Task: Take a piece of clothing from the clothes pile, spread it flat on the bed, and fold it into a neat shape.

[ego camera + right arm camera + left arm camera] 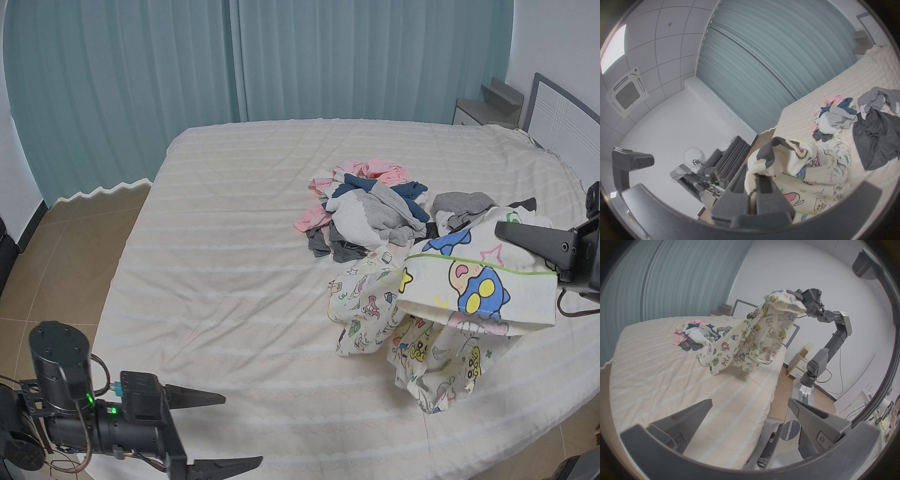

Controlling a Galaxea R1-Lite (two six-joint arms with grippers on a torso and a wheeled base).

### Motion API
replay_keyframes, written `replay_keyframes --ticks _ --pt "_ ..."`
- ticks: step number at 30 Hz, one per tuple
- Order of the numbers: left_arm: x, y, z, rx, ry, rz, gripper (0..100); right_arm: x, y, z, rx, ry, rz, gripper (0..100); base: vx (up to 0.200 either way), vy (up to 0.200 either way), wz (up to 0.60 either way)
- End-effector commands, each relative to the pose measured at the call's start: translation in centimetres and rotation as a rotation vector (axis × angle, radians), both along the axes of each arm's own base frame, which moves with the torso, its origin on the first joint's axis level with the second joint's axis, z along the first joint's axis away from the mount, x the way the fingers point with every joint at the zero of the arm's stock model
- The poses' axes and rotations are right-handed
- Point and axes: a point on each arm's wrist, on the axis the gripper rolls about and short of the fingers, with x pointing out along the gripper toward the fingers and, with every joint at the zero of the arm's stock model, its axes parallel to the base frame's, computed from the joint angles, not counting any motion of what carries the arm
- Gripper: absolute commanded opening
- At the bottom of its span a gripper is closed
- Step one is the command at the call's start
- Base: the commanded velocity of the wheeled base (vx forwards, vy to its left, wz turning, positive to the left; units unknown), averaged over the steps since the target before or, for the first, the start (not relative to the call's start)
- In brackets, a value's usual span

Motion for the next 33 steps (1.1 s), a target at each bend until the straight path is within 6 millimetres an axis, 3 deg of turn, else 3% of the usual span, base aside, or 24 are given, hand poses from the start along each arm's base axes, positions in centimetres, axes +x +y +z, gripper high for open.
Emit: replay_keyframes --ticks 1,14,27,33 --pt "1.2 -1.9 -5.2 0.106 0.138 -0.034 100 -1.3 1.7 1.4 0.016 -0.027 0.129 0 0.0 0.0 0.0" --pt "2.9 -5.7 -7.8 0.162 0.009 0.064 100 -1.1 3.4 2.6 0.031 -0.044 0.197 0 0.0 0.0 0.0" --pt "5.6 -8.5 -13.4 0.159 -0.123 0.22 100 -2.1 2.9 2.8 0.044 -0.062 0.214 0 0.0 0.0 0.0" --pt "7.2 -10.2 -13.3 0.102 -0.172 0.25 100 -2.3 2.8 2.9 0.049 -0.069 0.212 0 0.0 0.0 0.0"
